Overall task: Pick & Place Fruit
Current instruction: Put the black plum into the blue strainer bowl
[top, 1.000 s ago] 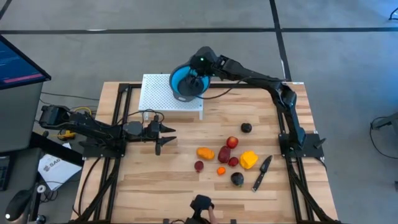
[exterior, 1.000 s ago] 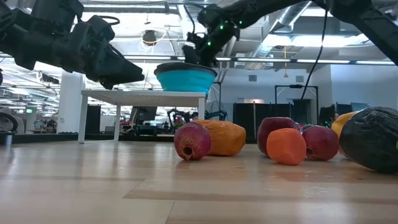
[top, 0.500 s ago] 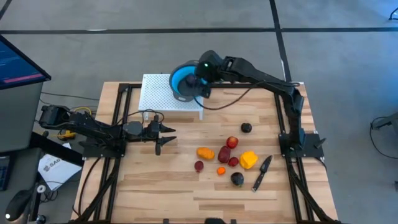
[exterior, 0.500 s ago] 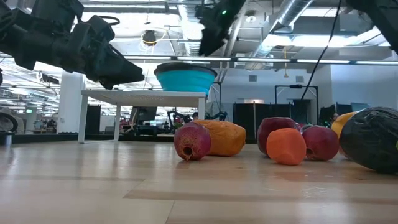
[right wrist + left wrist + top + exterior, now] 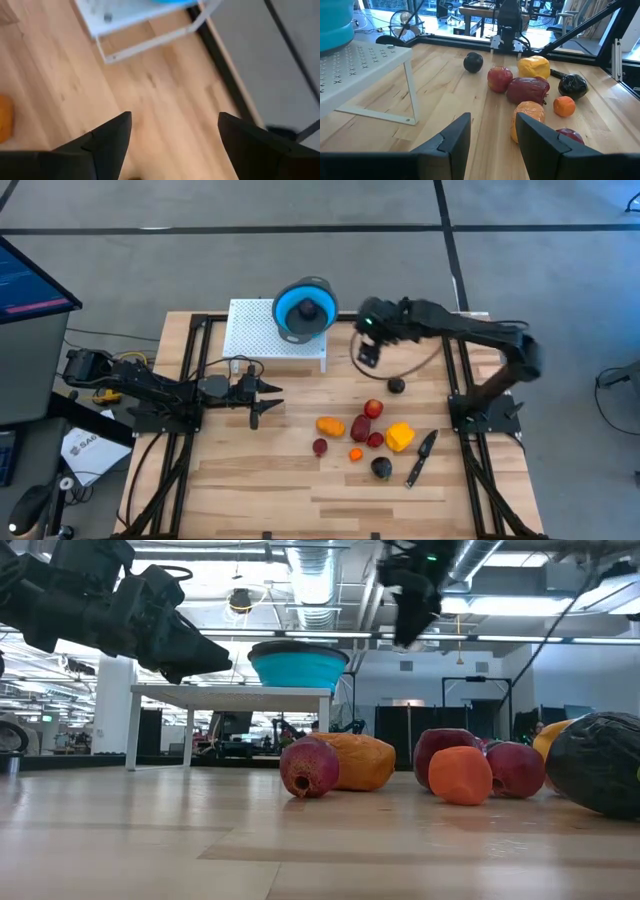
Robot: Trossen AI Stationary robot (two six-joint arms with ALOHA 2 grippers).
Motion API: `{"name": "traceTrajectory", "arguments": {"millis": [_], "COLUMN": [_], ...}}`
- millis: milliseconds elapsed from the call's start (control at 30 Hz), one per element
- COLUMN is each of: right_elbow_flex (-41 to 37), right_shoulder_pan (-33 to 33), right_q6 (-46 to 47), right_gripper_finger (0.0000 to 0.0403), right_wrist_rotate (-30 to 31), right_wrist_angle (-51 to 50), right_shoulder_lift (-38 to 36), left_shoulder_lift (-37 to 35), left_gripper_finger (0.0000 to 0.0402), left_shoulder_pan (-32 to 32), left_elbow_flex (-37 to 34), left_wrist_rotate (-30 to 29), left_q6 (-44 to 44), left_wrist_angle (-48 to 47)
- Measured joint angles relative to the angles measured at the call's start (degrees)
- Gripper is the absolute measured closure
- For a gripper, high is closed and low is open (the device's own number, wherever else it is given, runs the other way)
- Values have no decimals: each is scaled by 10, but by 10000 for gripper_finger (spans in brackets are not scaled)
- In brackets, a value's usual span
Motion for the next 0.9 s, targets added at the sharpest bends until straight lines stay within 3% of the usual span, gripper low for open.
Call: {"name": "traceTrajectory", "arguments": {"millis": [233, 400, 567, 900], "right_elbow_flex": [-232, -344, -390, -392], "right_shoulder_pan": [62, 111, 128, 84], "right_q6": [100, 133, 99, 2], "right_gripper_finger": [112, 112, 112, 87], "right_wrist_rotate": [-5, -10, -10, -8], "right_wrist_angle": [30, 63, 108, 131], "right_shoulder_lift": [-155, -205, -186, -61], "left_shoulder_lift": [0, 0, 0, 0], "left_gripper_finger": [253, 253, 253, 253], "left_shoulder_pan": [0, 0, 0, 0], "left_elbow_flex": [0, 0, 0, 0], "left_wrist_rotate": [0, -9, -10, -11], "left_q6": [0, 0, 0, -1], "left_wrist_angle": [0, 0, 1, 6]}}
